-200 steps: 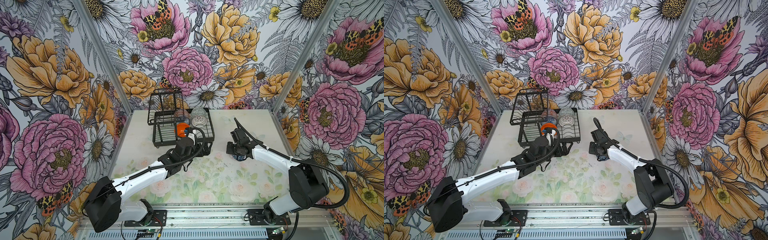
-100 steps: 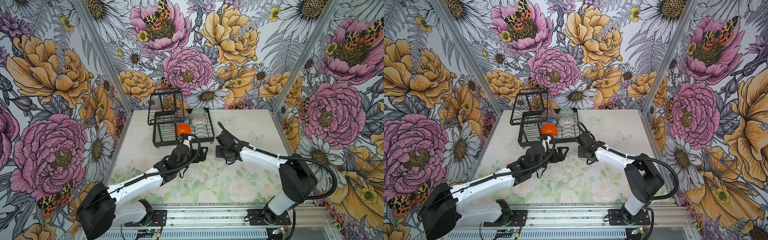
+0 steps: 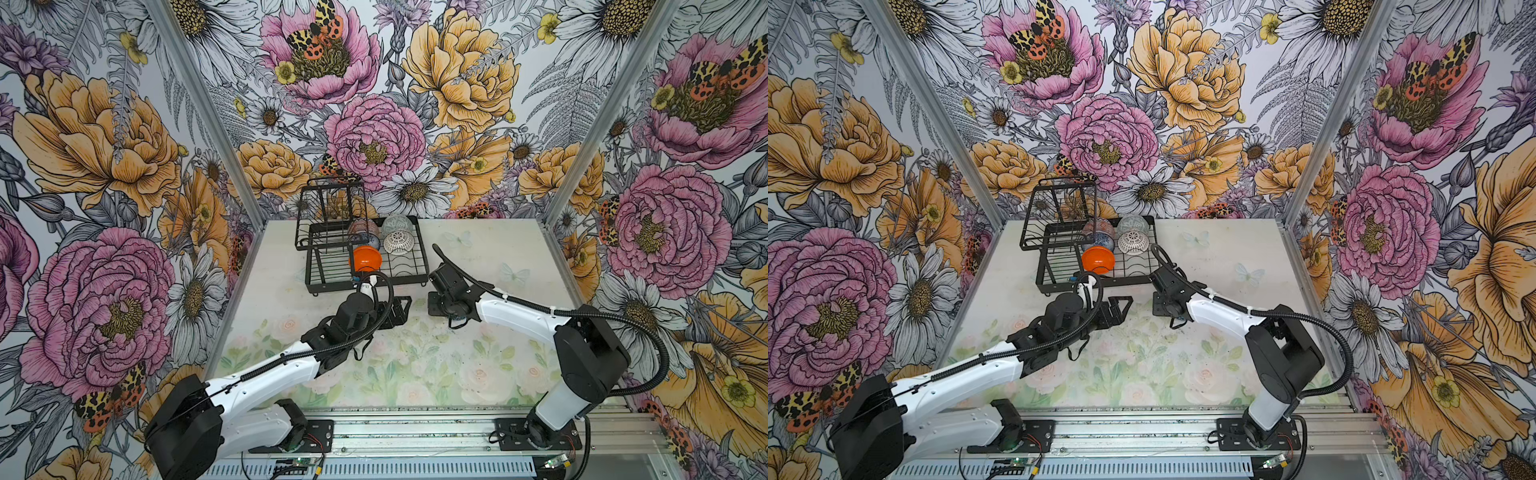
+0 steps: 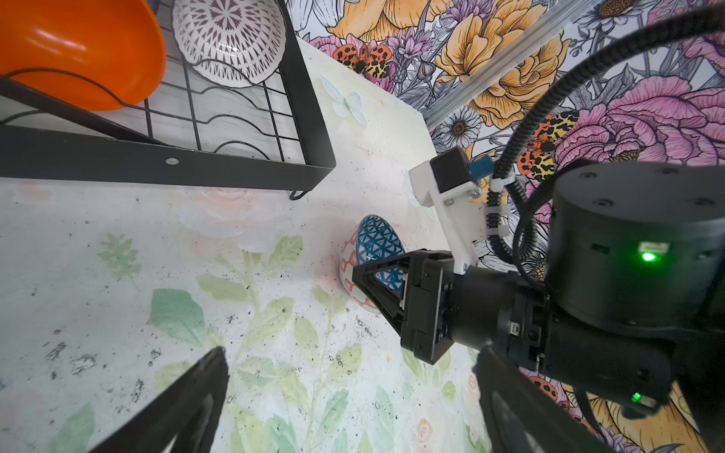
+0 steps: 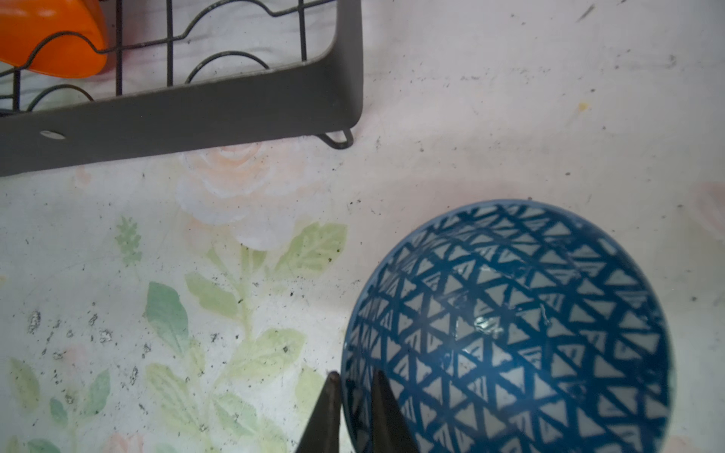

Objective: Load bowls into a dish rack
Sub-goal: Place the bowl at the center of the table.

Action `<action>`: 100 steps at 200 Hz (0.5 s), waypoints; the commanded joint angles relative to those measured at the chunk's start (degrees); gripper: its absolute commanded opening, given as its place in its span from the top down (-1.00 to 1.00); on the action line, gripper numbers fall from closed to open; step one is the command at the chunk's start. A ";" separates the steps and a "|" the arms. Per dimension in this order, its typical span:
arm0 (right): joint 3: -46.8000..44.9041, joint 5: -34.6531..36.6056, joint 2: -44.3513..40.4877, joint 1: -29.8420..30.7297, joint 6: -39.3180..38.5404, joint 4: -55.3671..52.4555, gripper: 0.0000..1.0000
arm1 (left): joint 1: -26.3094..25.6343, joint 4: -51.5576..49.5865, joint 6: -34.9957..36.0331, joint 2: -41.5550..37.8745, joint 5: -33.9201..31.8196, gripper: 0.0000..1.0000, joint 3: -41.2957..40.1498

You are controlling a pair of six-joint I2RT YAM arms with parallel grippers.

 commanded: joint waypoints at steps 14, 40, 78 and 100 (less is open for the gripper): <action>1.22 -0.71 -0.96 0.13 -0.23 -0.38 0.57 | 0.38 0.70 -1.36 -0.23 0.35 -0.97 -0.39; 1.93 -1.31 -1.27 -0.23 -0.59 -0.38 0.54 | 0.33 0.44 -1.74 -0.78 0.14 -0.97 -0.65; 1.61 -1.77 -3.66 -1.00 -0.69 -0.46 0.39 | 0.36 -0.94 -1.53 -1.31 0.09 -0.97 0.22; 1.03 -2.37 -6.03 -1.73 -0.58 -0.48 0.21 | 0.17 -0.59 -1.23 -1.12 -0.08 -0.97 0.47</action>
